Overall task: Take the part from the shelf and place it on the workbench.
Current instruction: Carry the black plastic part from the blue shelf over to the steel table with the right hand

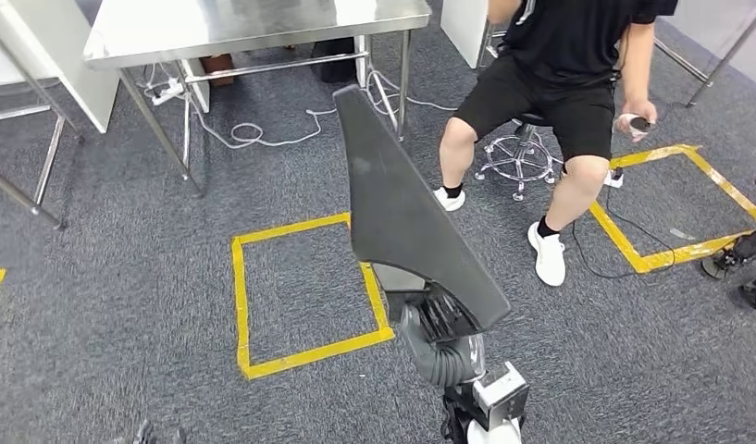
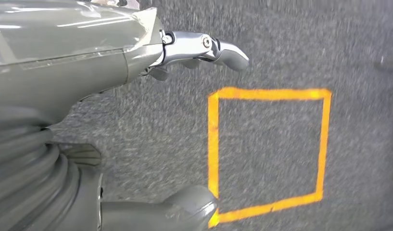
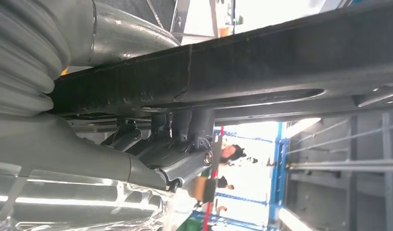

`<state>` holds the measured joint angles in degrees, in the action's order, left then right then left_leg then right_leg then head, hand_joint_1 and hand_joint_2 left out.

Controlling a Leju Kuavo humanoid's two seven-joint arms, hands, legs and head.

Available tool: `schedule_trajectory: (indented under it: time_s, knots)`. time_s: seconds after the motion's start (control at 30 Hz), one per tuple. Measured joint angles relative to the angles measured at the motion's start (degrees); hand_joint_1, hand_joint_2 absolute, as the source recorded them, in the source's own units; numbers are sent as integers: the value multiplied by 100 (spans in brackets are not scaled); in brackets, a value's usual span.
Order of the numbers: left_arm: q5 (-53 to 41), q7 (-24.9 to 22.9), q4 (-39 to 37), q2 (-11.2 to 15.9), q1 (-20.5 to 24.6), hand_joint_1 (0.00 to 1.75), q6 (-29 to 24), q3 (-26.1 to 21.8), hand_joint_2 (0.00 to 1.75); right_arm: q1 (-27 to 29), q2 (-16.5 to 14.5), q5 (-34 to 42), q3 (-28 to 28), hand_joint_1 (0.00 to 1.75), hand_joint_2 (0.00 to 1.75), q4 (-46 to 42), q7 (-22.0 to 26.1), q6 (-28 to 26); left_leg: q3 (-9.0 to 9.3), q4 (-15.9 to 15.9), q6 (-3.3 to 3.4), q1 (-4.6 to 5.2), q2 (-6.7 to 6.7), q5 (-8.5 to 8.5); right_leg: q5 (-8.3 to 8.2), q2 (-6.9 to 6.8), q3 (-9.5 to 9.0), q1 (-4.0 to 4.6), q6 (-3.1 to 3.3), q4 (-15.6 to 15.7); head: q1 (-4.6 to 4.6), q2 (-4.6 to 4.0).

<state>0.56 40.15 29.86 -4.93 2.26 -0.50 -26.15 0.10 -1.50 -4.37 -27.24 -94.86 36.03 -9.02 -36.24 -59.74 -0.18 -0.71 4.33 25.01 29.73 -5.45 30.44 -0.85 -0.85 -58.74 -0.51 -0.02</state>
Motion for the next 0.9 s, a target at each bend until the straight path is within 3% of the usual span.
schedule_trajectory:
  time_s: [0.07, 0.13, 0.17, 0.23, 0.3, 0.33, 0.4, 0.43, 0.5, 0.63, 0.83, 0.9]
  knots:
    - [3, 0, -4, 2, 36, 0, 7, -28, 175, -83, -18, 1, 1, 175, 175, 3, -18, -3, -3, 34, 69, 32, -140, 3, 26, -107, -27, 31, -61, 26, 20, 0]
    - [3, 1, -9, -4, 51, 0, 22, -64, 175, -155, -35, -2, 1, 175, 175, 6, -37, -3, 35, 91, 152, 27, -271, -28, 124, 12, 2, 26, -99, -102, 25, 0]
    - [3, 1, -13, -9, 70, 0, 28, -83, 175, -185, -36, -4, 0, 175, 175, 10, -42, -3, 57, 118, 198, 15, -336, -44, 242, 155, 102, 24, -87, -332, 37, 0]
    - [2, 0, -20, -17, 116, 0, 34, -110, 175, -215, -27, -10, 0, 175, 175, 34, -49, -3, 63, 126, 257, 7, -465, -48, 541, 431, 487, 6, -23, -1079, 61, 0]
    - [-4, 0, -33, -25, 139, 0, 31, -131, 175, -223, -16, -26, -1, 175, 175, 80, -60, -3, 66, 124, 271, 11, -599, -40, 649, 509, 842, 8, -36, -1612, 72, 0]
    - [-9, 0, -41, -31, 142, 0, 24, -142, 175, -235, -14, -34, -1, 175, 175, 106, -66, -3, 73, 122, 269, 13, -658, -35, 559, 519, 883, 9, -79, -1574, 73, 0]
    - [-29, 0, -47, -42, 146, 0, 3, -160, 175, -285, -18, -44, -1, 175, 175, 150, -75, -3, 93, 116, 249, 15, -749, -21, 177, 534, 674, 1, -179, -922, 75, 0]
    - [-44, 0, -41, -46, 149, 0, -9, -176, 175, -316, -26, -44, -1, 175, 175, 170, -78, -3, 99, 102, 227, 31, -780, -5, -9, 546, 528, 2, -197, -530, 79, 0]
    - [-91, 1, -7, -51, 151, 0, -43, -228, 175, -365, -58, -49, -1, 175, 175, 204, -87, -3, 96, 77, 202, 58, -810, 37, -218, 572, 352, -16, -151, -82, 70, 0]
    - [-158, 0, 69, -58, 145, 0, -105, -304, 175, -427, -125, -54, -1, 175, 175, 272, -101, 8, 101, 71, 269, 42, -788, 61, -262, 592, 325, 2, -55, -28, 56, 0]
    - [-224, 0, 119, -75, 152, 0, -159, -333, 175, -515, -141, -55, 0, 175, 175, 366, -106, 65, 133, 110, 249, 30, -758, 55, -256, 616, 325, 26, -20, -31, 54, 0]
    - [-245, 0, 125, -83, 154, 0, -163, -333, 175, -552, -147, -55, 1, 175, 175, 393, -106, 75, 135, 113, 207, 22, -756, 58, -251, 617, 325, 34, -9, -33, 54, 0]
